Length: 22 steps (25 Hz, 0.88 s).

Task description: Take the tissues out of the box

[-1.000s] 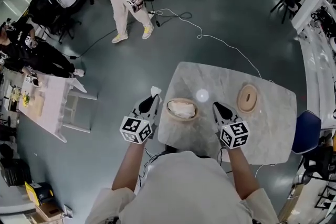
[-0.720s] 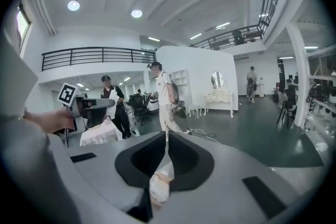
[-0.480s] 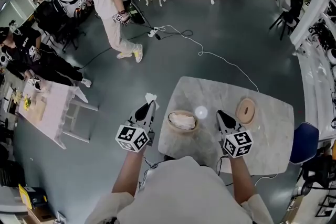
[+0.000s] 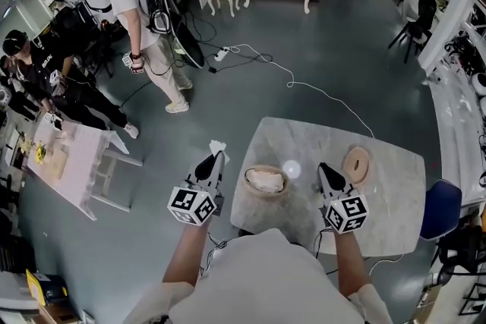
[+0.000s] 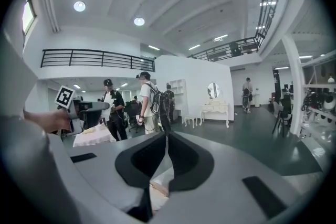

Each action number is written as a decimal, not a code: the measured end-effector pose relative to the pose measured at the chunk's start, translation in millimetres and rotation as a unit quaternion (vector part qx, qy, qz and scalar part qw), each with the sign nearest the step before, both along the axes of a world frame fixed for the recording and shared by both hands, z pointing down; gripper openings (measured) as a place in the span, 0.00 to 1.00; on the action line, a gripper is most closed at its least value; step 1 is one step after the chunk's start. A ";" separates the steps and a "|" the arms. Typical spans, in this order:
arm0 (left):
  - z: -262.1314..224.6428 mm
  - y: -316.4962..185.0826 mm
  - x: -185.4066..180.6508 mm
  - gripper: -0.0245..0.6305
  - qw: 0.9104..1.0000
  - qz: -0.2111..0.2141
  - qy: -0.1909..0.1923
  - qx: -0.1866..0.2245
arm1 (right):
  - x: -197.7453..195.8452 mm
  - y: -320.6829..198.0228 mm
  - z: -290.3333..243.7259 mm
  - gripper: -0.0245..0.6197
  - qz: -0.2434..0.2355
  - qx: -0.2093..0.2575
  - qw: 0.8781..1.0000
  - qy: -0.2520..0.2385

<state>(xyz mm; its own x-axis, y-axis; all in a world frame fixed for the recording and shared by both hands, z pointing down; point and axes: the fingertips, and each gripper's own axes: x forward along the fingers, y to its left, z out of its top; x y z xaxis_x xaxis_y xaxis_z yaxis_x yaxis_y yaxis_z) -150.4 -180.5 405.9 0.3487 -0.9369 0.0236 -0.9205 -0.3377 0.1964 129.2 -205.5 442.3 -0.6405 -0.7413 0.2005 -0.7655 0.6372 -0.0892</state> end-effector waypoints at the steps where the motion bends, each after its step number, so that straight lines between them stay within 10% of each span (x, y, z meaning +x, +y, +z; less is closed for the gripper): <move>1: 0.0 0.1 0.0 0.06 1.000 0.000 0.000 0.000 | -0.2 0.0 -0.3 0.10 0.001 0.003 1.000 0.002; 22: 1.7 5.7 -0.4 0.06 1.000 0.006 -0.002 0.003 | -13.3 4.9 -10.5 0.10 -0.002 0.020 1.000 0.004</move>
